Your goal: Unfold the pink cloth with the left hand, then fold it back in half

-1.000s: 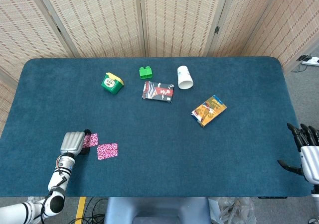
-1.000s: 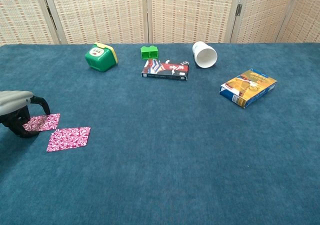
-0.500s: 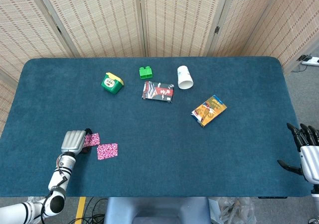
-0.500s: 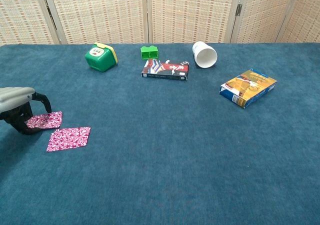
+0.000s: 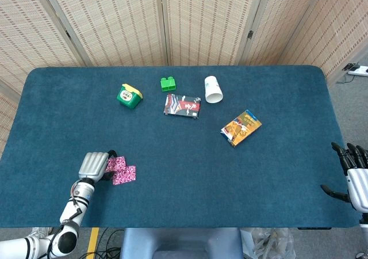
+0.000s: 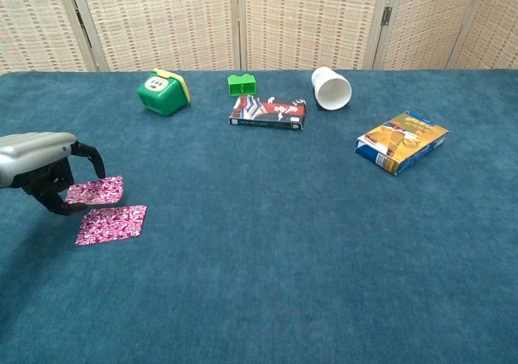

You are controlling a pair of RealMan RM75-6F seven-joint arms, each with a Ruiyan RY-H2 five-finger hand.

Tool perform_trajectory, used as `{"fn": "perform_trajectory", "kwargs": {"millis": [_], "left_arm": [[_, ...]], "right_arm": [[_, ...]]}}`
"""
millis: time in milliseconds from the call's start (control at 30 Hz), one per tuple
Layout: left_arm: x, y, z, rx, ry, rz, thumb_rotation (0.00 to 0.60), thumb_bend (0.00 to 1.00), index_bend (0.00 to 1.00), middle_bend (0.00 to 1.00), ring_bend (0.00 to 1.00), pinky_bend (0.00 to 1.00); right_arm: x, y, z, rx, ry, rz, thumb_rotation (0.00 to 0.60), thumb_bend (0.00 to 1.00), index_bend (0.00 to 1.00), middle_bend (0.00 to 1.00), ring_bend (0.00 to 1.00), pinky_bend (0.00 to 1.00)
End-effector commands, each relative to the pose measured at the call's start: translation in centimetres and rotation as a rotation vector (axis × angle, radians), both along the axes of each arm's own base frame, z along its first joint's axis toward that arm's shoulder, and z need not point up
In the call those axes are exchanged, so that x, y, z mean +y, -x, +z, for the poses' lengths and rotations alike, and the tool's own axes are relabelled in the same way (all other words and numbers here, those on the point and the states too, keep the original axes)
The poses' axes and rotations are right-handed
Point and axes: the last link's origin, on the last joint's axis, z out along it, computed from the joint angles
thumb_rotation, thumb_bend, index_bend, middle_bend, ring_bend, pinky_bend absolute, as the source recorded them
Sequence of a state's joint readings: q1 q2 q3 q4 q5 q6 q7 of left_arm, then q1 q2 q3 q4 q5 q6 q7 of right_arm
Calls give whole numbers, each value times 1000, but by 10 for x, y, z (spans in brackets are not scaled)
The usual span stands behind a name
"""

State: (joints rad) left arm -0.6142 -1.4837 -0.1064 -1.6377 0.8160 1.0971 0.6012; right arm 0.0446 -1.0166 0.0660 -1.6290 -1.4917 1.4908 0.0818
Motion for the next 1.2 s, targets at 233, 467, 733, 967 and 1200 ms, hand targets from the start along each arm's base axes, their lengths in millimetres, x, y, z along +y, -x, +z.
{"fn": "perform_trajectory", "kwargs": {"millis": [233,467,733,967,1200], "left_arm": [[-14,-14,-16,1,33,-5,600,356,332,977,963,1000],[-21,-17,-20,19,33,-18,600,355,316,977,963,1000],[-25,-15,-23,44,44,-21,600,355,306,977,963,1000],[-27,-14,-24,43,61,-7,600,350,269,977,963,1000],[-18,-20,-7,-16,-7,-21,600,347,218,977,963,1000]], "right_arm": [[0,3,1,-5,4,-2,600,0,47,199,14,0],[1,5,2,-5,5,-6,600,0,47,199,15,0],[1,5,1,-5,4,-5,600,0,47,199,15,0],[2,5,1,-4,3,-6,600,0,47,199,15,0],[2,3,2,0,7,-2,600,0,47,199,15,0]]}}
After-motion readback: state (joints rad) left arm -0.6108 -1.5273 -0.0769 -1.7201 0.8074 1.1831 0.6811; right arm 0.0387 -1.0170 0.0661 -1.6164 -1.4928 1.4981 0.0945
